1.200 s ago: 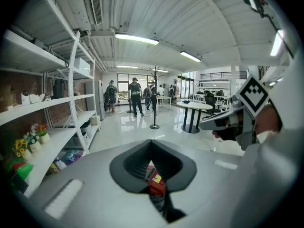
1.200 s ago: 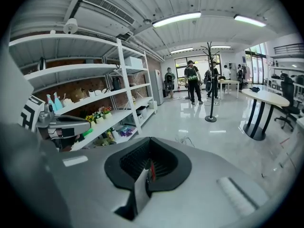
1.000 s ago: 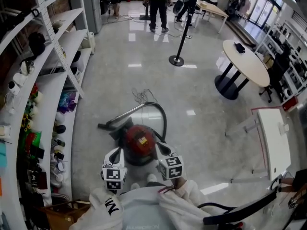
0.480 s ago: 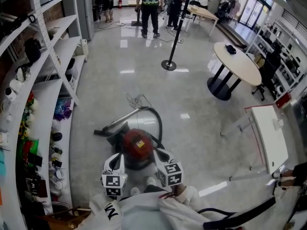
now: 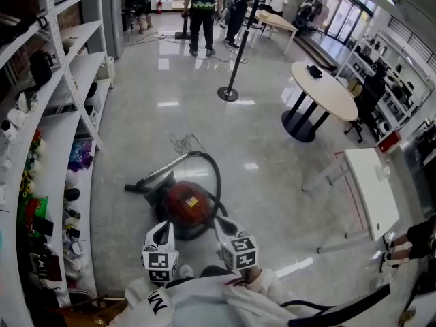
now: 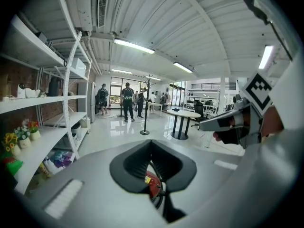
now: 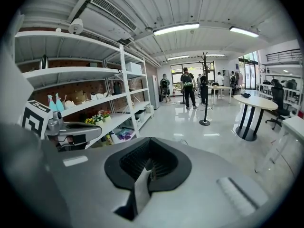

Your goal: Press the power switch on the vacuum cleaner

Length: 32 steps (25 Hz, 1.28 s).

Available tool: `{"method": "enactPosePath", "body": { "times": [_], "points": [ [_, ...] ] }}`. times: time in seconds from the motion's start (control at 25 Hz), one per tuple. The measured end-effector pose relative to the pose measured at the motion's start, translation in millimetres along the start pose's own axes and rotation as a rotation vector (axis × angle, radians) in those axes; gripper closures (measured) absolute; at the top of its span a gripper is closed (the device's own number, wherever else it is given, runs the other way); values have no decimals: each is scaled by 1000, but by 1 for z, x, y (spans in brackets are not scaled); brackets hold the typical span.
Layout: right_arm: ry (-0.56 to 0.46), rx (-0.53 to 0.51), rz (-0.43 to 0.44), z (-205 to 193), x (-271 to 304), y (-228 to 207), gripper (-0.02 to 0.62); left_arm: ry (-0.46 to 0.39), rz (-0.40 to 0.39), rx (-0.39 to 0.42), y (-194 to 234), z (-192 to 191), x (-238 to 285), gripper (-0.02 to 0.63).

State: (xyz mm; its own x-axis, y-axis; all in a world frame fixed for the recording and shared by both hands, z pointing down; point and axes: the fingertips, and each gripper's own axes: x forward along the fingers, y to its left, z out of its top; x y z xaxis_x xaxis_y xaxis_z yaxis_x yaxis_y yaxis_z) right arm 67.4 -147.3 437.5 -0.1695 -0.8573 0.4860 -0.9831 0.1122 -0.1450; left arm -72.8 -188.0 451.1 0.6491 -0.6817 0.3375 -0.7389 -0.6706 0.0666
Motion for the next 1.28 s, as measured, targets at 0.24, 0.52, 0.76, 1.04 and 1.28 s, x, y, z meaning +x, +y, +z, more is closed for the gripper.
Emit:
{"method": "enactPosePath", "body": {
  "times": [0.24, 0.52, 0.76, 1.04, 1.28],
  "points": [
    [18, 8, 12, -10, 4, 6, 594, 10, -2, 10, 1, -5, -3, 606],
    [0, 3, 45, -9, -3, 5, 594, 14, 16, 41, -8, -2, -7, 606],
    [-21, 6, 55, -15, -20, -3, 594, 11, 37, 52, -25, -4, -14, 606],
    [-58, 8, 57, -19, -55, -16, 594, 1, 37, 68, -61, 2, -28, 606],
    [-61, 21, 54, -40, -82, -23, 594, 0, 32, 81, -89, -6, -42, 606]
  ]
}}
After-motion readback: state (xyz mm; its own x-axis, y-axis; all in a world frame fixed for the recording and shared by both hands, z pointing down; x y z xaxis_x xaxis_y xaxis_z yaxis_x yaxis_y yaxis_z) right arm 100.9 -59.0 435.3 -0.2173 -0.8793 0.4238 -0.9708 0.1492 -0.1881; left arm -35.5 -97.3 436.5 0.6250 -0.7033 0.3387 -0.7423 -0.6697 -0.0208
